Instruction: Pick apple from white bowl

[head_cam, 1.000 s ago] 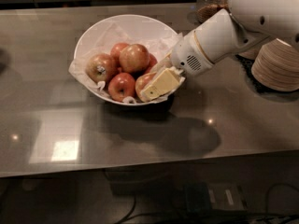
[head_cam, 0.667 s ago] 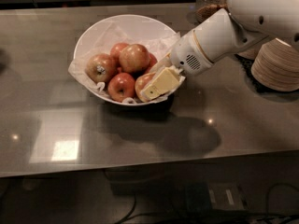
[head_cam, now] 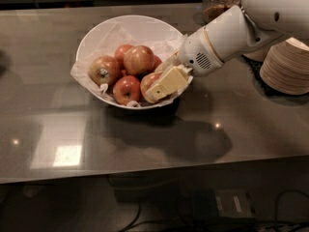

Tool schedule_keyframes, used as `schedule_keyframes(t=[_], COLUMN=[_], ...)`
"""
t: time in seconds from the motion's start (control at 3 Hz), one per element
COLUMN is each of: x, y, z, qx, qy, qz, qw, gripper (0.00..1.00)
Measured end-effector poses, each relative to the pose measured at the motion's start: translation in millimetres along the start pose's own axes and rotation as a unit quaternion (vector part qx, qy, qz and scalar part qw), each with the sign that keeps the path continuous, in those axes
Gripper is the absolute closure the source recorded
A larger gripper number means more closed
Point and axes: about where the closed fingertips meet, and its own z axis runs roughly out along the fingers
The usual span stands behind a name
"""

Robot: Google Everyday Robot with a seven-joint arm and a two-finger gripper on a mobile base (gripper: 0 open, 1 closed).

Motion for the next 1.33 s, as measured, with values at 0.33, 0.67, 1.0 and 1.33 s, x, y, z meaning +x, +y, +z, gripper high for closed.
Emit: schedule_keyframes(t=[0.33,0.67,1.0,1.33], x=[-19,-34,-43,-48], y=[-1,-5,-18,-33], z=[-20,-41,-67,-91], qx=[0.01,0.03,0.054,0.068], qy=[-0.02,-0.036,-0.034,-0.015], qz=[-0.023,-0.045,-0.078,-0.108], qw=[0.9995,0.9979,0.9949,0.9917], gripper=[1.0,1.0,1.0,1.0])
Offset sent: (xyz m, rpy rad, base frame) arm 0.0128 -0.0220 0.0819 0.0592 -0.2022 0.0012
